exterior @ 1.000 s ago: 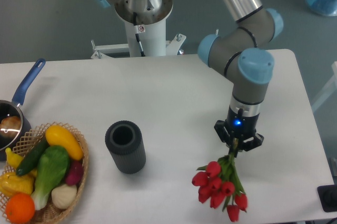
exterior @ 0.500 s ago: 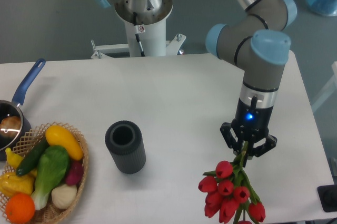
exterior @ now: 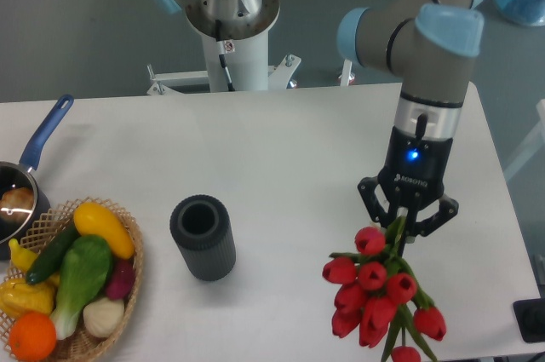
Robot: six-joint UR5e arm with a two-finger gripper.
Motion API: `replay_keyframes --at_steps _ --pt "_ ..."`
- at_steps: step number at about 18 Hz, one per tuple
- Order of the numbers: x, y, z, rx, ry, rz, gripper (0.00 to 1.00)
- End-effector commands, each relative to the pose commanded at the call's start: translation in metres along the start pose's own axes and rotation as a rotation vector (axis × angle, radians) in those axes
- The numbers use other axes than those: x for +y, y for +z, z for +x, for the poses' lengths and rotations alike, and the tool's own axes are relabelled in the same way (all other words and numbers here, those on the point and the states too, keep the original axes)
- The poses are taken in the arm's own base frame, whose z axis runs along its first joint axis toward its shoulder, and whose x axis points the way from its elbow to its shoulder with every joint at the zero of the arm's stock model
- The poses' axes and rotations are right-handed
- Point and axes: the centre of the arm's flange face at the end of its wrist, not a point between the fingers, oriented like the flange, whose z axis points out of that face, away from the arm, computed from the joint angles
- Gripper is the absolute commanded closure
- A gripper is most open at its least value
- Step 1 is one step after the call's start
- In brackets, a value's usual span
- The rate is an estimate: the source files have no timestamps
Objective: Pick up the flowers from the table
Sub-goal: 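Lift the red tulip bunch up off the table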
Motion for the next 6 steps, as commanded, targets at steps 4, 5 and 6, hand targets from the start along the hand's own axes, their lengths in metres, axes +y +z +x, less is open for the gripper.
replay_keyframes --at_steps 4,5,6 --pt "-0.005 -0.009 -0.004 -0.014 -0.003 0.008 0.89" --pt "-0.007 -0.010 -0.005 -0.017 -0.008 0.010 0.89" --pt "-0.008 -0.012 -0.006 -0.021 -0.010 0.012 0.89"
